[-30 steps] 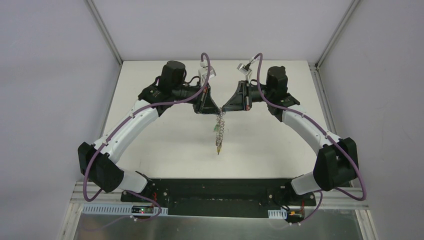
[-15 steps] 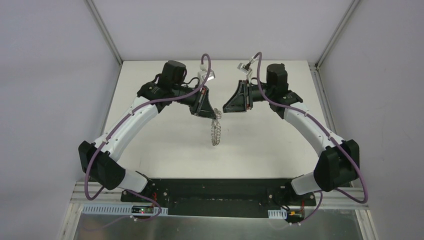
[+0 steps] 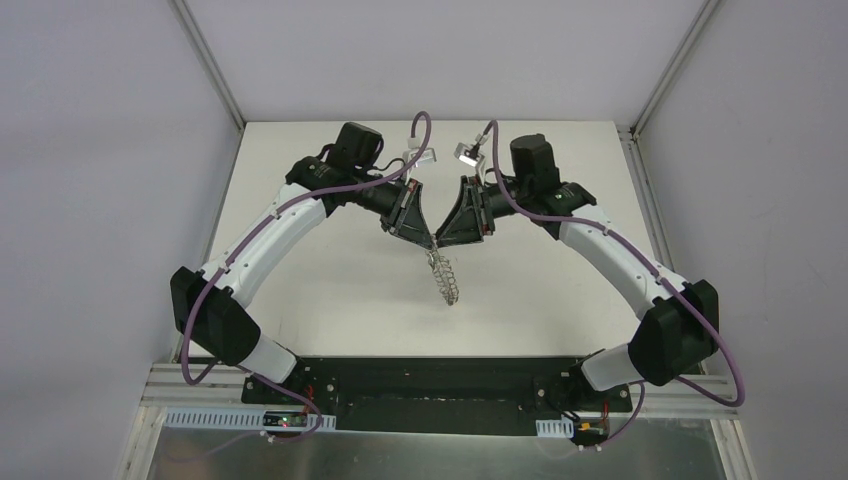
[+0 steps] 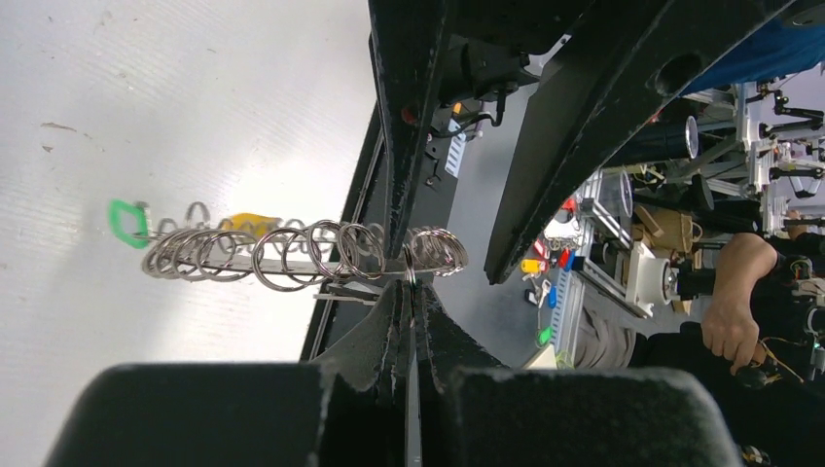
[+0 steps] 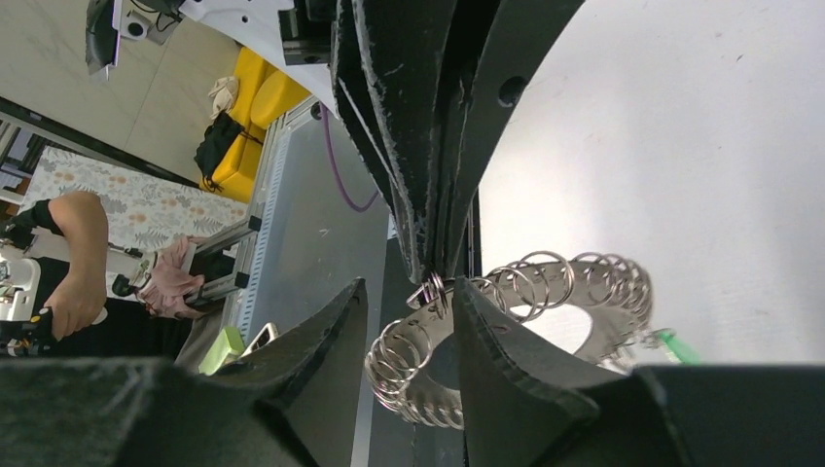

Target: Put the keys on the keyring

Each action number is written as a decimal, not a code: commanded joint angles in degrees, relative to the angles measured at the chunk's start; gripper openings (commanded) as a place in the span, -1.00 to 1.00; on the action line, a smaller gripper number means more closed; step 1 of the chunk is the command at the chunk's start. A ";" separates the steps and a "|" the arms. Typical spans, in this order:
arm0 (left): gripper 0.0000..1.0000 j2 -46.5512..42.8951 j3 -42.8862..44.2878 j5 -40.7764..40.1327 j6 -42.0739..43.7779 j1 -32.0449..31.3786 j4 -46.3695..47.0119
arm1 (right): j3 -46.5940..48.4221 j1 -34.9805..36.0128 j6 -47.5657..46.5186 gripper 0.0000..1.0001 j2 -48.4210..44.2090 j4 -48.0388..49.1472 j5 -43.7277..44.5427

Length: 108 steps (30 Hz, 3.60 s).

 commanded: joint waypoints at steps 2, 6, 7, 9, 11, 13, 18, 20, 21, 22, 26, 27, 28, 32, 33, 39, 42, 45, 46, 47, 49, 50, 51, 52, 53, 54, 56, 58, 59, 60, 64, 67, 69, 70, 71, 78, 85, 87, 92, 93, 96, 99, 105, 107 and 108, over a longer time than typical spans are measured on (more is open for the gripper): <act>-1.00 -0.39 2.51 3.98 -1.34 -0.51 0.74 | 3.24 1.30 -5.59 -0.23 0.10 -4.02 0.41; -1.00 -0.59 2.35 4.04 -1.37 -0.51 0.89 | 3.28 1.57 -5.89 -0.44 0.52 -4.07 0.67; -1.00 -0.67 2.29 4.02 -1.29 -0.46 0.92 | 3.29 1.58 -5.88 -0.47 0.62 -4.13 0.74; -1.00 -0.80 2.24 4.06 -1.24 -0.52 0.92 | 3.30 1.63 -6.10 -0.50 0.63 -4.28 0.88; -1.00 -0.87 2.24 4.14 -1.25 -0.46 0.92 | 3.24 1.70 -6.15 -0.52 0.80 -4.35 1.01; -1.00 -0.89 2.24 4.13 -1.08 -0.50 1.01 | 3.15 1.81 -6.15 -0.54 0.87 -4.28 0.98; -1.00 -0.72 2.24 4.12 -0.95 -0.47 1.01 | 3.21 2.12 -6.06 -0.64 1.01 -4.30 1.02; -1.00 -0.63 2.24 4.08 -0.86 -0.47 0.93 | 3.20 2.14 -5.85 -0.69 1.03 -4.10 0.89; -1.00 -0.55 2.24 4.05 -0.69 -0.47 0.86 | 3.20 2.18 -5.58 -0.73 1.01 -3.85 0.81; -1.00 -0.50 2.24 4.00 -0.53 -0.47 0.73 | 3.20 2.17 -5.34 -0.79 1.00 -3.59 0.70; -1.00 -0.35 2.42 3.50 0.19 -0.46 0.13 | 3.12 2.15 -3.57 -1.00 1.22 -1.80 0.40; -1.00 -0.37 2.42 3.43 0.30 -0.46 0.01 | 3.04 2.13 -3.09 -1.00 1.27 -1.39 0.45; -1.00 -0.41 2.42 3.27 0.55 -0.46 -0.10 | 2.94 2.10 -2.56 -1.00 1.31 -0.72 0.49; -1.00 -1.04 2.63 2.56 1.84 -0.46 -0.59 | 2.75 1.63 -0.10 -1.00 1.51 2.11 0.20; -0.99 -1.28 2.80 2.19 2.54 -0.46 -0.84 | 2.81 1.45 0.71 -1.00 1.48 2.86 0.03; -0.52 -4.95 1.72 -1.21 6.52 -0.39 1.10 | 2.19 0.08 8.24 -1.00 1.43 9.15 -0.30; -0.42 -6.92 0.79 -3.65 9.25 -0.37 2.46 | 1.76 -0.51 9.99 -1.00 1.52 10.59 -0.04; -0.37 -7.76 0.42 -4.81 10.98 -0.37 2.59 | 0.48 -1.18 13.09 -1.00 1.47 14.27 -0.36; -0.36 -7.97 0.33 -5.04 11.58 -0.41 2.54 | 0.29 -1.36 13.63 -1.00 1.53 14.84 -0.43; -0.36 -8.20 0.17 -5.20 12.08 -0.37 2.58 | 0.08 -1.63 14.33 -1.00 1.49 15.55 -0.51; -0.36 -8.56 -0.27 -5.54 13.17 -0.37 2.70 | -0.25 -1.95 15.72 -1.00 1.49 16.90 -0.77; -0.36 -8.76 -0.61 -5.73 13.40 -0.37 3.16 | -0.43 -2.02 16.33 -1.00 1.45 17.60 -0.89; -0.37 -9.01 -1.03 -5.93 13.80 -0.37 3.63 | -0.55 -2.18 16.88 -1.00 1.44 18.11 -0.97; -0.38 -9.31 -1.42 -6.11 14.08 -0.32 4.17 | -0.70 -2.32 17.42 -1.00 1.37 18.69 -1.02; -0.39 -9.59 -1.96 -6.40 14.28 -0.36 4.89 | -0.86 -2.43 18.01 -1.00 1.43 19.30 -1.07; -0.40 -9.86 -2.43 -6.83 14.31 -0.37 5.67 | -1.06 -2.56 18.70 -1.00 1.37 20.03 -1.11; -0.41 -10.26 -3.27 -7.76 14.42 -0.37 7.42 | -1.59 -2.78 20.43 -1.00 1.44 21.88 -1.37; -0.41 -10.38 -3.63 -9.24 14.52 -0.37 8.45 | -1.93 -2.90 21.96 -1.00 1.57 23.63 -1.72; -0.41 -10.45 -3.65 -10.18 14.92 -0.37 8.63 | -1.97 -2.89 22.37 -1.00 1.60 23.93 -1.85; -0.40 -10.58 -3.69 -11.62 15.32 -0.37 8.92 | -2.06 -2.98 22.42 -1.00 1.54 24.10 -1.95; -0.36 -11.14 -4.25 -14.00 16.83 -0.37 10.79 | -2.42 -3.02 22.83 -1.00 1.65 24.50 -2.23; -0.35 -10.87 -3.83 -14.44 17.60 -0.44 10.92 | -2.42 -3.06 23.33 -1.00 1.77 24.83 -2.23; -0.34 -10.78 -3.91 -14.51 18.24 -0.61 11.09 | -2.42 -3.12 23.96 -1.00 1.97 25.38 -2.36; -0.34 -10.70 -3.90 -14.28 18.35 -0.63 11.11 | -2.47 -3.14 24.06 -1.00 1.97 25.48 -2.32; -0.34 -10.66 -3.95 -13.90 18.50 -0.71 11.12 | -2.43 -3.11 24.14 -1.00 2.05 25.51 -2.25; -0.39 -10.56 -4.43 -11.56 18.99 -1.33 10.67 | -2.62 -3.43 24.59 -1.00 2.16 25.91 -2.06; -0.48 -10.48 -4.66 -11.39 19.25 -2.33 10.68 | -2.82 -3.58 25.26 -1.00 2.14 26.41 -1.79; -0.49 -10.24 -4.62 -11.70 19.28 -2.47 10.89 | -2.90 -3.54 25.40 -1.00 1.97 26.58 -1.71; -0.51 -9.54 -4.00 -11.96 19.12 -2.65 11.51 | -3.08 -3.68 25.49 -1.00 1.83 26.67 -1.62; -0.53 -9.45 -3.92 -11.92 19.14 -2.73 11.62 | -3.12 -3.69 25.48 -1.00 1.82 26.64 -1.62; -0.58 -9.20 -3.90 -11.86 19.07 -2.89 11.90 | -3.13 -3.76 25.66 -1.00 1.79 26.76 -1.53; -0.70 -9.07 -4.15 -11.69 19.21 -2.92 12.35 | -3.30 -3.79 25.84 -1.00 1.85 26.90 -1.53; -0.94 -9.05 -4.86 -11.70 18.94 -3.00 13.93 | -3.39 -3.91 26.23 -1.00 1.85 27.21 -1.35; -0.97 -9.01 -5.04 -12.05 19.17 -3.00 14.10 | -3.47 -3.98 26.43 -1.00 1.82 27.37 -1.35; -0.98 -8.99 -5.05 -12.11 19.27 -3.00 14.15 | -3.47 -3.99 26.58 -1.00 1.79 27.57 -1.35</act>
